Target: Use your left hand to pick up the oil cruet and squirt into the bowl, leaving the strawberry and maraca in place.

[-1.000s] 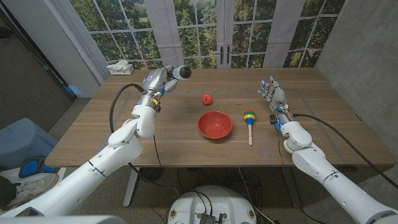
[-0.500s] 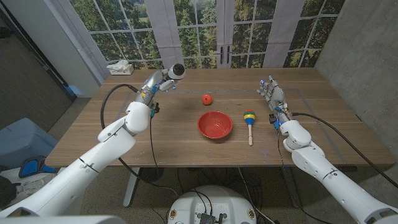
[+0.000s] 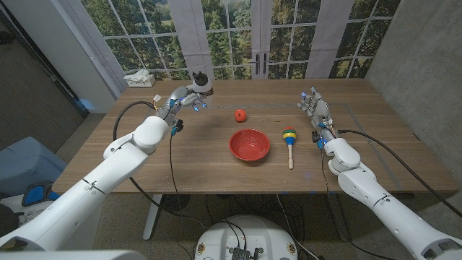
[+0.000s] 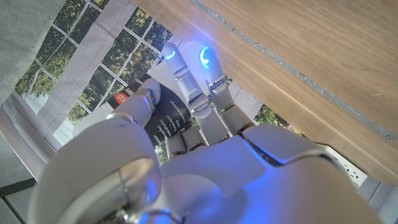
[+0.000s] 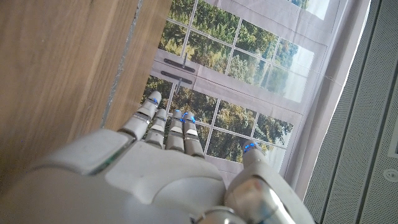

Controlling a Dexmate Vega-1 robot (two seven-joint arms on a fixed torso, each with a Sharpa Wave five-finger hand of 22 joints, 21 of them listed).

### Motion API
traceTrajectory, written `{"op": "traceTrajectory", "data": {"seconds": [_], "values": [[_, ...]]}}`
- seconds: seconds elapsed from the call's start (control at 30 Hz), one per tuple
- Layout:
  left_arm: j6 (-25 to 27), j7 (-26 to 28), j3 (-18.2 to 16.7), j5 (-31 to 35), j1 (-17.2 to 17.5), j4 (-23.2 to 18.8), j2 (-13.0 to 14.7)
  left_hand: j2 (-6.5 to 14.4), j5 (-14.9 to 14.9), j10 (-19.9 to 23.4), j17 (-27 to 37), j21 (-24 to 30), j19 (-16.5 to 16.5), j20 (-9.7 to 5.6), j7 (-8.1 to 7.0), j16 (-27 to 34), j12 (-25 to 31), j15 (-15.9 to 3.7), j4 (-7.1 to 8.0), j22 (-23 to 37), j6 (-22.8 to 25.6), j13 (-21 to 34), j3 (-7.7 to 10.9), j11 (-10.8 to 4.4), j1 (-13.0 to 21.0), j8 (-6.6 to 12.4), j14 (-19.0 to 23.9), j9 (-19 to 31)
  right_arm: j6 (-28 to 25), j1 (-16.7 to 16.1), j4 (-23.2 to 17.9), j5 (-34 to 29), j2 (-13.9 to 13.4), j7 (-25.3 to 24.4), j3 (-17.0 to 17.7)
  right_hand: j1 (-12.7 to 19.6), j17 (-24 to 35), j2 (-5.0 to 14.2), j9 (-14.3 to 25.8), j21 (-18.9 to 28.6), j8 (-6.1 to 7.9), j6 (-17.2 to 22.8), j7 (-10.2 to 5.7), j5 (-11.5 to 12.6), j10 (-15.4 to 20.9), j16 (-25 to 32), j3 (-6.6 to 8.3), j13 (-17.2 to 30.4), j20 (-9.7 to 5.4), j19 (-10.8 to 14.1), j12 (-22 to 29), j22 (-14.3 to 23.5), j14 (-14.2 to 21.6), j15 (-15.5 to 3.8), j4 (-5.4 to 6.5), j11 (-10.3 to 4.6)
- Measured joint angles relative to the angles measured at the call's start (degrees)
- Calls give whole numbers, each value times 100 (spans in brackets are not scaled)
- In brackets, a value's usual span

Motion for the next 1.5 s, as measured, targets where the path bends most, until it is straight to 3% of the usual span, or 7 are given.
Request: {"op": "traceTrajectory", "data": {"seconds": [0.3, 0.33, 0.57, 0.63, 0.97, 1.5], "values": [[0, 0, -17, 0, -133, 275, 60, 7, 0, 0, -74, -42, 0, 0, 0, -5, -1, 38, -47, -53, 0, -36, 48, 0, -7, -22, -81, 0, -68, 6, 0, -19, 0, -7, -3, 0, 0, 0, 0, 0, 0, 0, 0, 0, 0, 0, 0, 0, 0, 0, 0, 0, 0, 0, 0, 0], [-14, -248, -17, -949, -156, 306, 69, 7, -1, 0, -87, -42, 0, 0, 0, -5, -1, 38, -64, -53, 0, -36, 64, 0, -7, -22, -82, 1, -74, 17, -55, -22, -24, -9, -21, 0, 0, 0, 0, 0, 0, 0, 0, 0, 0, 0, 0, 0, 0, 0, 0, -1, 0, 0, 0, 0], [95, -271, 7, -1185, -303, 365, 175, 7, -11, 0, -119, -42, 0, 0, -1, -16, -4, 63, -110, -80, 1, -36, 111, 0, -7, -22, -144, 1, -119, 17, -90, -41, -41, -23, -24, 0, 0, 0, 0, -23, 0, 0, 0, 0, 0, 0, -17, 0, 0, 0, 0, -1, 0, 0, -17, 0], [539, -206, 40, -1547, -357, 367, 212, 7, -12, 0, -144, -63, 0, 0, 3, -44, -7, 79, -104, -80, -2, -43, 167, 0, -7, -57, -162, 1, -129, 4, -137, -42, -68, -23, -29, 0, 0, 0, 0, -23, 0, 0, 0, 0, 0, 0, -17, 0, 0, 0, 0, -1, 0, 0, -16, 0], [926, -153, 250, -1860, -617, 547, 336, 6, -15, -2, -199, -86, -22, 21, 42, -49, -25, 147, -65, -106, -41, -60, 302, 2, -6, -66, -247, -27, -168, -14, -202, -44, -98, -23, -35, 0, 0, 0, 0, -23, 0, 0, 0, 0, 0, -28, -17, 0, -43, 42, 0, -1, 0, 0, -16, 0], [831, -356, 677, -1925, -1015, 1167, 324, 6, -16, -2, -225, -122, -44, 0, 41, -10, 0, 151, -72, -133, -41, -89, 339, 2, -6, -66, -248, -26, -205, -46, -255, -49, -131, -28, -37, 0, 0, 0, 0, -22, 0, 0, 0, 0, 0, -28, -16, 0, -42, 42, 0, -1, 0, 0, -16, 0]]}}
